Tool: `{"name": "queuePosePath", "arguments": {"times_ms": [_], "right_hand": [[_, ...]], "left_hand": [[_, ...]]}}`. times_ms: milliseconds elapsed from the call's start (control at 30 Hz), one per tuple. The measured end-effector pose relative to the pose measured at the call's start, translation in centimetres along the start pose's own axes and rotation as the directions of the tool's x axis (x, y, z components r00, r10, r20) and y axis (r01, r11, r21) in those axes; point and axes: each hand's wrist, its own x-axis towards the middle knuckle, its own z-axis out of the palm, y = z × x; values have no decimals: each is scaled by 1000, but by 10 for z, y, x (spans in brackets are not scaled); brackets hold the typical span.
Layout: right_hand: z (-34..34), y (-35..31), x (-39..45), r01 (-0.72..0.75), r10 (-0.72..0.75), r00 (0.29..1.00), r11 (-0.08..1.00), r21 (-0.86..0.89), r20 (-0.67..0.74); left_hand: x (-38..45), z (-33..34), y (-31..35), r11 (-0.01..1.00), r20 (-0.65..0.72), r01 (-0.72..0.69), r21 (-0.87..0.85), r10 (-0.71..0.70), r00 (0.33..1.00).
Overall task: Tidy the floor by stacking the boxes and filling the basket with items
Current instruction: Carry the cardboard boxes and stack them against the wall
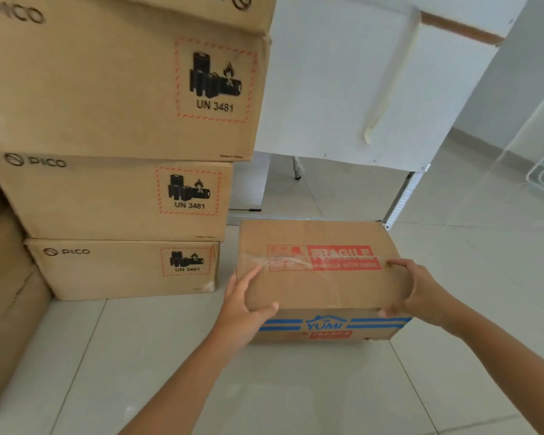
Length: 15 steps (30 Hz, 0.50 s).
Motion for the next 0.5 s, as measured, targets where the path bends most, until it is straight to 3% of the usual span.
{"name": "queuePosePath", "arguments": {"times_ms": [100,167,267,333,400,433,500], "right_hand": [[12,13,41,57,-51,995,996,70,-86],[28,17,62,56,-51,997,993,100,-61],[50,23,92,126,-125,989,992,7,-77],[59,22,107,187,-192,973,981,-54,-126],[63,24,119,215,-232,961,969,-120,-151],[64,24,122,200,-231,960,961,-188,-156],[65,23,128,143,-210,964,927,-348,-163]], "left_hand": [[36,5,2,988,-26,-60,143,65,998],[59,4,0,951,-92,-40,306,71,993],[81,-3,-20,848,-116,-43,529,122,986],[89,-6,-30,658,-101,-62,750,207,973],[95,-6,-33,371,-79,-33,928,282,956],[96,-4,-31,261,-78,-2,965,298,951],[101,1,-29,134,-87,51,990,285,954]]}}
